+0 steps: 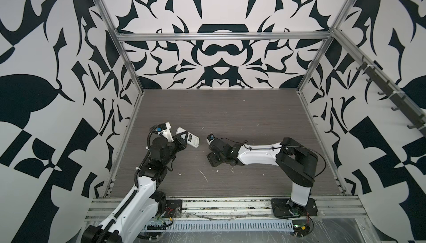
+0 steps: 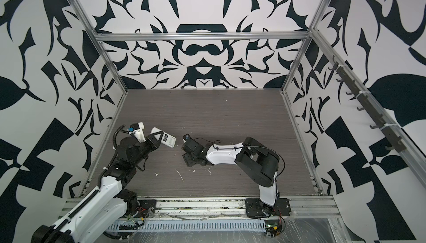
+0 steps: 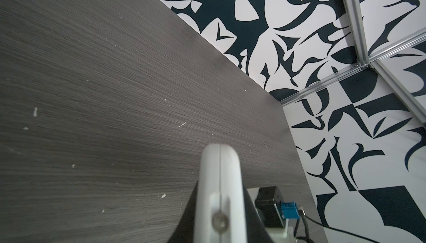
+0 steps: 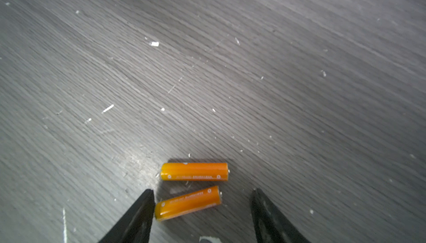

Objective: Load the batteries into the remote control
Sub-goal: 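Lower the open right gripper and close it on one orange battery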

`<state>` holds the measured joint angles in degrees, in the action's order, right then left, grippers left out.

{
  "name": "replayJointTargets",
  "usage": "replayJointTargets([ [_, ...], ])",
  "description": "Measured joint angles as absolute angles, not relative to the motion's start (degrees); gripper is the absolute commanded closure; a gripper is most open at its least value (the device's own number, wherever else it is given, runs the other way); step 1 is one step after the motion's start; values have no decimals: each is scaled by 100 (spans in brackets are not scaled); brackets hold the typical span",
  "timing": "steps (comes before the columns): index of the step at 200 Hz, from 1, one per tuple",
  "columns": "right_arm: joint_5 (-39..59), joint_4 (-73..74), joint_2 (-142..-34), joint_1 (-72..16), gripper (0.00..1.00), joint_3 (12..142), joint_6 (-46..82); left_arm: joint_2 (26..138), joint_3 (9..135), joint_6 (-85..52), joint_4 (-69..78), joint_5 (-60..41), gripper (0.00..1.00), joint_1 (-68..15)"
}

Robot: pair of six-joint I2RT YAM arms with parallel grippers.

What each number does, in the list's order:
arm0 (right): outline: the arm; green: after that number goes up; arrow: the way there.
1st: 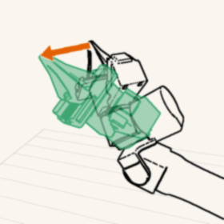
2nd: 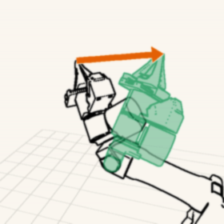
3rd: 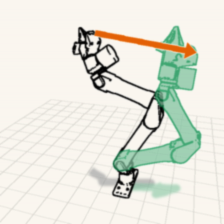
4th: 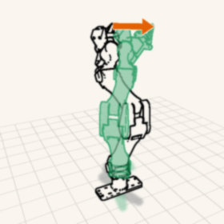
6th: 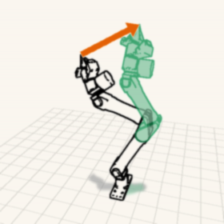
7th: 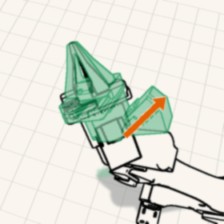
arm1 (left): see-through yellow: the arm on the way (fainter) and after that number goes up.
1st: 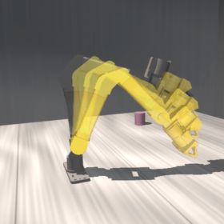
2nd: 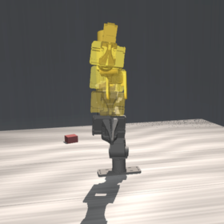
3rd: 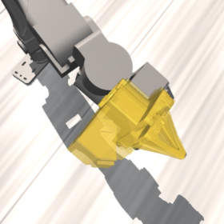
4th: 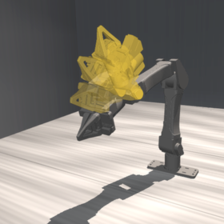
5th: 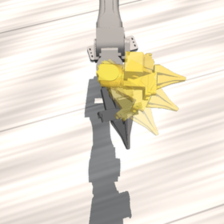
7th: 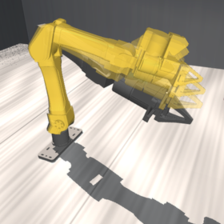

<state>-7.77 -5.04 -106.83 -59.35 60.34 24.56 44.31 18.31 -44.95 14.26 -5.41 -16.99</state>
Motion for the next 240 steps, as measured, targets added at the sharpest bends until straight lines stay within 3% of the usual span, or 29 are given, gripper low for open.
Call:
replayJointTargets([
  [62, -869, -633, -10665, -5940, 37, 6038, 2399, 4431, 1813, -4495, 1437, -543, 92, -1688],
  [240, -1330, -1068, -10353, -5907, 69, 5979, 2255, 4394, 1723, -4499, 1522, -626, 92, -1682],
])
